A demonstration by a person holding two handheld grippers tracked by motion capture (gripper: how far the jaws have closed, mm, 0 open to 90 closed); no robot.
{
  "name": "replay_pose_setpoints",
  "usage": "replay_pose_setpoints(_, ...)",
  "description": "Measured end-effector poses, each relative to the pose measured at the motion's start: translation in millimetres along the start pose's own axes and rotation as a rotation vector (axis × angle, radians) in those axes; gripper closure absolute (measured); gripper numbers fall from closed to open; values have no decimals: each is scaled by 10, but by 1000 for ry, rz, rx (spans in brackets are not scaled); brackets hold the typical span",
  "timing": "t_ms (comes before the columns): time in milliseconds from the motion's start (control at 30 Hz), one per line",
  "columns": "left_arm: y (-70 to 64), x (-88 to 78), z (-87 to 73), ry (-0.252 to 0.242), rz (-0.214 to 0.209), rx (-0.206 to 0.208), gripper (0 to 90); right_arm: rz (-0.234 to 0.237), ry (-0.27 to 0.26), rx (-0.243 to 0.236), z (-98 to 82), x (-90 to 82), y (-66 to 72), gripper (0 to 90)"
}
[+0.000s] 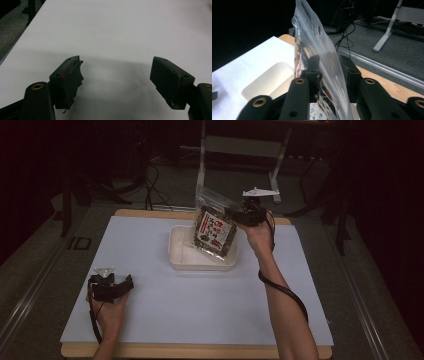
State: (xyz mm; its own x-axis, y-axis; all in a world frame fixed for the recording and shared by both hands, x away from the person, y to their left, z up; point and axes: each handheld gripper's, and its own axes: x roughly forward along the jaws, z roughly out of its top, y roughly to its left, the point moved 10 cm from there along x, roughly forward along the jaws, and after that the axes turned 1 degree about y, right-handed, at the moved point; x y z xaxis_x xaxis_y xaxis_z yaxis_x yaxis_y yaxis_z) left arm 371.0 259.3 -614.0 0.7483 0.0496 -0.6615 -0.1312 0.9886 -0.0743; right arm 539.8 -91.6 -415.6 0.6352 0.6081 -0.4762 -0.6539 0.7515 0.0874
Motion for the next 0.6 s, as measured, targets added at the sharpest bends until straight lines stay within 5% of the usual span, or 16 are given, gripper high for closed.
replay_pose_setpoints(233, 2, 0, 1, -1, -4, -6, 252, -31, -11, 4, -8, -3, -57, 444)
replay_pose_setpoints(600, 1, -1, 2, -2, -4, -6, 252, -62, -42, 31, 53, -134, -189, 295)
